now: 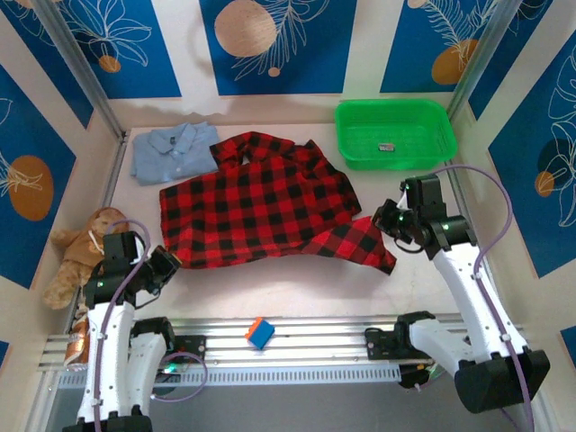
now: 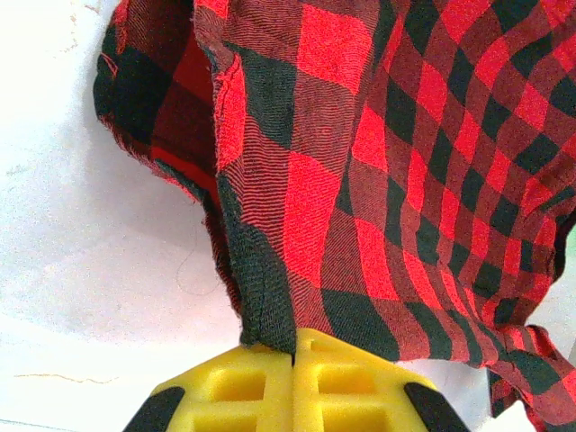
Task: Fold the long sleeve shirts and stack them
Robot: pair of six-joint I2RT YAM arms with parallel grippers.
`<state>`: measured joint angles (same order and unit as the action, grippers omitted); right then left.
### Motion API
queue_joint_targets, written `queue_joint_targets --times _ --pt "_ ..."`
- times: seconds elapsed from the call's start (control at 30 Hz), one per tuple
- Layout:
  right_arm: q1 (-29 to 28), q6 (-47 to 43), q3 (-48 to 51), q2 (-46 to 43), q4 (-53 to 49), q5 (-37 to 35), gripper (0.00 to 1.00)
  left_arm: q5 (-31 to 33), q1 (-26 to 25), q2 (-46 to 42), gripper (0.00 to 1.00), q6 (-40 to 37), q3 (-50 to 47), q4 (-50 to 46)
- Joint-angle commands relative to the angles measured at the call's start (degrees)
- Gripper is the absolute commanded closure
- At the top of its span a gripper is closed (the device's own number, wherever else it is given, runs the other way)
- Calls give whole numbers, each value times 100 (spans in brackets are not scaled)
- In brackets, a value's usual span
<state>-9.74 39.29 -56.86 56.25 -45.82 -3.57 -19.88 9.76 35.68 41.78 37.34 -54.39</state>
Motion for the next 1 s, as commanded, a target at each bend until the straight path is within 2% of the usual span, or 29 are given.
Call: queue_joint_targets --times 0.0,0.43,0.63,0.97 --pt "-111 -205 -382 310 334 295 100 230 53 7 100 93 66 93" --pt "-273 -762 -1435 2127 604 -64 100 714 165 1180 99 -228 -343 1012" --pt "-259 -1088 -1935 2914 557 -372 100 553 429 1732 98 -429 -325 1450" --pt "-347 -1529 -2692 4040 395 -1033 100 428 439 2914 98 -936 62 1756"
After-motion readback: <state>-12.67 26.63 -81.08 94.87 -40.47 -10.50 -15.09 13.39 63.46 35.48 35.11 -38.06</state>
